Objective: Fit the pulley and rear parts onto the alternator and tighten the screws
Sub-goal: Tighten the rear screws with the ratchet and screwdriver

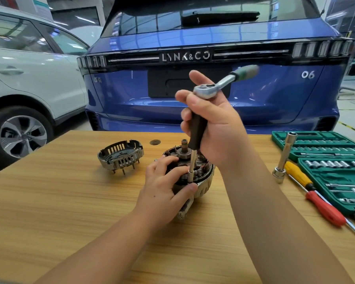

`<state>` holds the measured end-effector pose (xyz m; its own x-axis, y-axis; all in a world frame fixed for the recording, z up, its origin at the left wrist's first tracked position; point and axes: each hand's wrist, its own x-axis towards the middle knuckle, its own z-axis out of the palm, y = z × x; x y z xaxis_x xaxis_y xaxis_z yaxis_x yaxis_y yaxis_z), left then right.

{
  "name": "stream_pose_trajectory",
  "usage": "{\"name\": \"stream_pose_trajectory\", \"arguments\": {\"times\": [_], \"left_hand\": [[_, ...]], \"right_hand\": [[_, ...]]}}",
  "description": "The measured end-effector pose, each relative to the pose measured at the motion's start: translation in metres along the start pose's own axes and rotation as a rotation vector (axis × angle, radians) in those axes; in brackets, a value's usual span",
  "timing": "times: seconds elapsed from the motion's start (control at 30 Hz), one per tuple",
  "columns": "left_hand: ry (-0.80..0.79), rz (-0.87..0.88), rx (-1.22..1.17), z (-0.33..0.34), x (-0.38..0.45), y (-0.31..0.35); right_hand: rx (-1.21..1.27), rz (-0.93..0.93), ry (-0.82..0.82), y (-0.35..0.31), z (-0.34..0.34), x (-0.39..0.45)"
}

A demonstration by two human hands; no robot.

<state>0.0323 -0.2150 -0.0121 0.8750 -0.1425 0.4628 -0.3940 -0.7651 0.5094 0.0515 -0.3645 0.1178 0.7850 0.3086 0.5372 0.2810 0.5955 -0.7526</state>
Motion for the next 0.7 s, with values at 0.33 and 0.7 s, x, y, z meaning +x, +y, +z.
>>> {"name": "stream_pose_trajectory", "arguments": {"times": [0.33,0.7], "left_hand": [[0.023,0.017,-0.019,0.002,-0.002,0.000],[0.054,0.031,-0.091,0.014,-0.003,-0.003]], "right_hand": [[-0.005,-0.086,-0.182,0.008,0.007,0.001],[-0.121,0.006,0.173,-0.003,0.005,0.001]]}}
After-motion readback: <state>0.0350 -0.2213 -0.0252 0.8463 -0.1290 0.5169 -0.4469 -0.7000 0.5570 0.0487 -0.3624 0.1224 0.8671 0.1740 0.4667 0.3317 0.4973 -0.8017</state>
